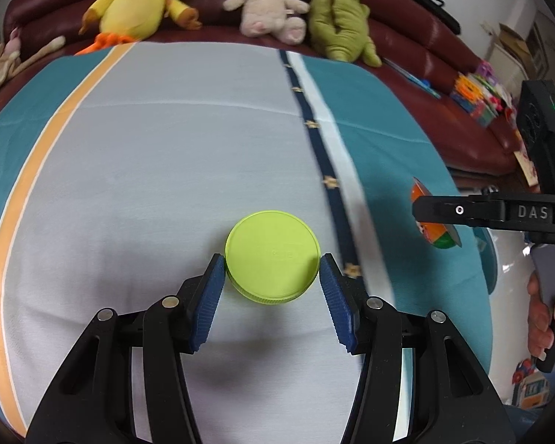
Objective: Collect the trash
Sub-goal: 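Grasp the yellow-green lid with the left tool while the right tool grasps the white bowl, then carry the lid and bowl over the bin and open the left tool to drop the lid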
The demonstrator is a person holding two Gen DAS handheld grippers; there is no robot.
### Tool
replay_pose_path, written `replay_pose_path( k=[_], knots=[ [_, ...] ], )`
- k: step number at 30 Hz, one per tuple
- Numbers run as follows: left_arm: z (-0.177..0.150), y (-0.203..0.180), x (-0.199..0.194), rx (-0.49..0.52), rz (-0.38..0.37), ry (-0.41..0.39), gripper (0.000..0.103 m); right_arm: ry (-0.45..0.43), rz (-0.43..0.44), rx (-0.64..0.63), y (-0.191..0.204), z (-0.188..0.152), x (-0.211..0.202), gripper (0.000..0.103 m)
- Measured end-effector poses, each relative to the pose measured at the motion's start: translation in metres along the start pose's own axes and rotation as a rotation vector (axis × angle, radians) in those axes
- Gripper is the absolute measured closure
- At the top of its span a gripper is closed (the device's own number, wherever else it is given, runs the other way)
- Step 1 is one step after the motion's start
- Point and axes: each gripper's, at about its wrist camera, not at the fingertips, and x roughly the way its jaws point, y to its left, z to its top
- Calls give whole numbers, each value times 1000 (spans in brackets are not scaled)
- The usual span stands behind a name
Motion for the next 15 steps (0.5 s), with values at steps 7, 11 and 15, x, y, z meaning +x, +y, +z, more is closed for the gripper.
replay_pose_path(
  k=[7, 11, 15],
  knots=[
    [4, -58, 2, 100, -35, 0, 49, -62, -3, 90, -45, -26, -40, 48],
    [5, -97, 4, 164, -52, -2, 49, -110, 0, 157, -80, -42, -66, 48],
    [6, -131, 7, 221, -69, 3, 49, -148, 8, 219, -113, -58, -88, 48]
  ],
)
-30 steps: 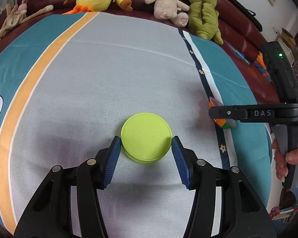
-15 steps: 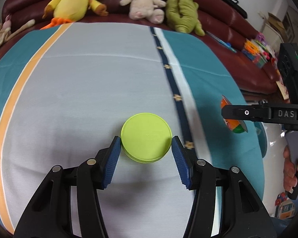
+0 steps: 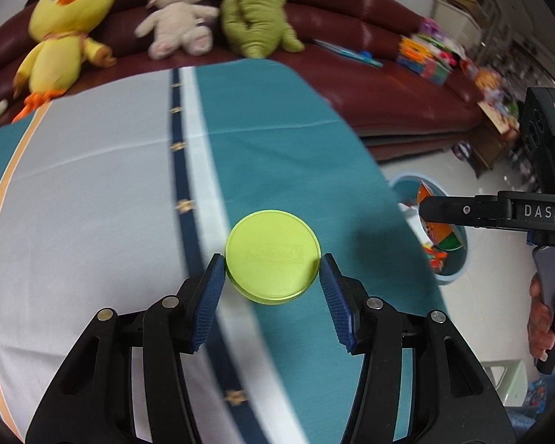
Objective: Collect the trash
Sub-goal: 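Carry the lid and bowl over the bin and open the left tool to drop the lid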
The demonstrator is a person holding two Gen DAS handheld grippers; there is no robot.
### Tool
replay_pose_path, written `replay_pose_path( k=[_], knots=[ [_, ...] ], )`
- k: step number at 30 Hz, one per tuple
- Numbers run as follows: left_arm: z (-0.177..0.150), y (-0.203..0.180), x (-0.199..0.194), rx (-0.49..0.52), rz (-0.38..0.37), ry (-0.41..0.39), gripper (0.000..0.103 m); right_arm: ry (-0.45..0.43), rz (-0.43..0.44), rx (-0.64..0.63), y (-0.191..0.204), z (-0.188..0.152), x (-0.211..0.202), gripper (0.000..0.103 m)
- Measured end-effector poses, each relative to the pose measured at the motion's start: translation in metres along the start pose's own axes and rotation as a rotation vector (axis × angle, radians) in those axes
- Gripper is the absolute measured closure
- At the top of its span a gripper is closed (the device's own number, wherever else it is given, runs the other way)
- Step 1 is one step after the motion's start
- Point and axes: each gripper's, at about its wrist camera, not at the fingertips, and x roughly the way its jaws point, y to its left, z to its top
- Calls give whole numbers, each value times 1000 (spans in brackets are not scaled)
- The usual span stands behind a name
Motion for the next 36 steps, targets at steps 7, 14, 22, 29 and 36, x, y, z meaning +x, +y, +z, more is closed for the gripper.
replay_pose_path(
  k=[7, 14, 22, 29, 36],
  knots=[
    [11, -57, 12, 98, -23, 14, 49, -74, -2, 81, -54, -12, -37, 48],
    [17, -110, 26, 182, -36, 36, 49, -137, -9, 164, -110, -24, -66, 47],
    [18, -158, 45, 255, -43, 72, 49, -183, -18, 242, -164, -39, -89, 47],
    [23, -194, 61, 311, -50, 93, 49, -196, -26, 279, -196, -43, -95, 47],
    [28, -220, 82, 341, -64, 125, 49, -186, -25, 313, -221, -44, -92, 47]
  ],
)
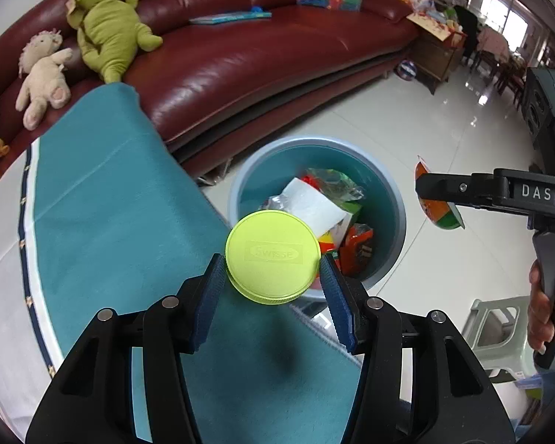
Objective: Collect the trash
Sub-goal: 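Carry the lid and bowl over the bin and open the left tool to drop the lid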
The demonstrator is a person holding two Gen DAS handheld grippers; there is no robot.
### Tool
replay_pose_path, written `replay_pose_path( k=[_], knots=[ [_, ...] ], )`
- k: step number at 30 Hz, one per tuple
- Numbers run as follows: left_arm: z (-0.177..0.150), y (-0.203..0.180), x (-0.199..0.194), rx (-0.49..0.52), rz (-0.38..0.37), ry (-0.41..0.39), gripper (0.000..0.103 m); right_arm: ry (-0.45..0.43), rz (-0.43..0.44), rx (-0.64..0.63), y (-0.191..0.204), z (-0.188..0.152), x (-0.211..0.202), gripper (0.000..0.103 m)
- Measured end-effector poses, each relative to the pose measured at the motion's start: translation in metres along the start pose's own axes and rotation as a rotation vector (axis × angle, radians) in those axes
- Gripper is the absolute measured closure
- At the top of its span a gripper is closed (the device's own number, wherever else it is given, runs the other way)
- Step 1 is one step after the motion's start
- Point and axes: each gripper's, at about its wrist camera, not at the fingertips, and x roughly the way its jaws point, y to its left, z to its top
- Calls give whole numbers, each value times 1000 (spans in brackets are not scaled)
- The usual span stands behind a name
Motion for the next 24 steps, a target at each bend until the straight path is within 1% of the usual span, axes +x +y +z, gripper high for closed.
replay_pose_path(
  k=[11, 21, 24],
  knots=[
    [24, -18, 35, 20, -39, 39, 49, 14, -20, 20, -19, 11, 11, 47],
    [34, -24, 61, 24, -67, 69, 48, 20, -42, 38, -28, 19, 19, 47],
    [34, -22, 65, 18, -63, 77, 32, 23, -48, 41, -28, 20, 21, 47]
  ],
)
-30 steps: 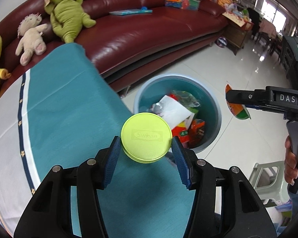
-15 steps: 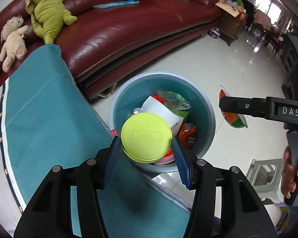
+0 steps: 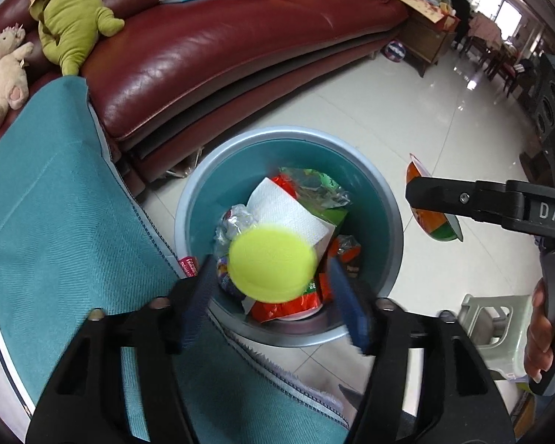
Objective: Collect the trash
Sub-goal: 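Carry the lid and bowl over the bin and open the left tool to drop the lid, then lower the white bowl into the bin and open the right tool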
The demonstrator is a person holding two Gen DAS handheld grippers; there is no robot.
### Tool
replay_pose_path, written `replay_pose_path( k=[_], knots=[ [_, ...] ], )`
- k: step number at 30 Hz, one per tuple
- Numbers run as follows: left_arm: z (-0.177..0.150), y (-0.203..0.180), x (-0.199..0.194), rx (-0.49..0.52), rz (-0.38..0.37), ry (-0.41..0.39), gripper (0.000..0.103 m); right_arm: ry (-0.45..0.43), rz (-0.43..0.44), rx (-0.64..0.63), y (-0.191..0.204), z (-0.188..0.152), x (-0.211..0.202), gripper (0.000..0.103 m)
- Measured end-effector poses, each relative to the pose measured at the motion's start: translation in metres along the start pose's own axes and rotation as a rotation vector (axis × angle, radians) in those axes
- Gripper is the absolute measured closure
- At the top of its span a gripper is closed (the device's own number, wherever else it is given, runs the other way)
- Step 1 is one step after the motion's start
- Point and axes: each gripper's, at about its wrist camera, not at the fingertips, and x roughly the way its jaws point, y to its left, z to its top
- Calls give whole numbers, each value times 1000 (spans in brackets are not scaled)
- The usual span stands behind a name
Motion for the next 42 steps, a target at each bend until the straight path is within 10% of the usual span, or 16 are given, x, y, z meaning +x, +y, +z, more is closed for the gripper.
replay_pose_path(
  k=[4, 42],
  knots=[
    [-1, 5, -1, -11, 19, -10, 15, 5, -7, -3, 2, 0, 3, 47],
    [-45, 63, -32, -142, 45, -21, 10, 69, -63, -140, 72, -1, 39, 46]
  ],
)
